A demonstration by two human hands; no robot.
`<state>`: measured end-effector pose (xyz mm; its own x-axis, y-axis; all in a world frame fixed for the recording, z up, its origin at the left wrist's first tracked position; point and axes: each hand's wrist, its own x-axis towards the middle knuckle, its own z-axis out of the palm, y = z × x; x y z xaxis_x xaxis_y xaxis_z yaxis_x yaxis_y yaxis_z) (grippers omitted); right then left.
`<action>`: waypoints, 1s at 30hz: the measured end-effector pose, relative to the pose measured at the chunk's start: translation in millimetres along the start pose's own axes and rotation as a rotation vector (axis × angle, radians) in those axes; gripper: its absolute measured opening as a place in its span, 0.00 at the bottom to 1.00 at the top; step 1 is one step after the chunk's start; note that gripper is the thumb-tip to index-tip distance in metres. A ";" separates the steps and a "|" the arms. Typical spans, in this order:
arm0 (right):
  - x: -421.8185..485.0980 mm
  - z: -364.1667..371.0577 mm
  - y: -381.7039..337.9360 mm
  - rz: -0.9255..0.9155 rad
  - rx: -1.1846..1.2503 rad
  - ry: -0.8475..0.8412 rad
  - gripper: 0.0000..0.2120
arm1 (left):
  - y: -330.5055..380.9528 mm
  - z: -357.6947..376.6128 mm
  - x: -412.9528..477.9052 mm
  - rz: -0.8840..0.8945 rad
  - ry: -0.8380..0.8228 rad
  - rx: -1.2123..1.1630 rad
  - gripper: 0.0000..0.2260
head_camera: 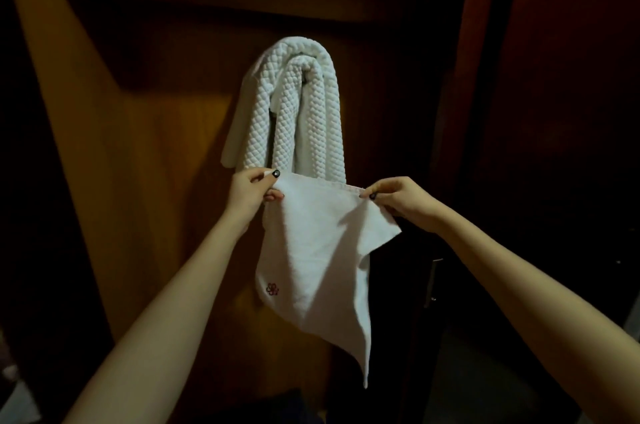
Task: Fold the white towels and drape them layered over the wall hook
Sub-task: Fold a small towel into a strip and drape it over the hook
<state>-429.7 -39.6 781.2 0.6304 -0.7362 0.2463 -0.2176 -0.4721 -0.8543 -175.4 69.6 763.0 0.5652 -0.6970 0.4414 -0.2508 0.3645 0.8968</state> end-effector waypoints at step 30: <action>-10.9 74.5 -49.5 -0.334 -0.096 0.339 0.08 | 1.1 -15.4 -39.4 0.114 -0.305 -0.118 0.11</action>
<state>-370.3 27.9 786.7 0.4027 -0.6457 0.6488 -0.1225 -0.7405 -0.6608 -185.8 106.9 746.1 0.2736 -0.7938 0.5431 -0.1959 0.5069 0.8395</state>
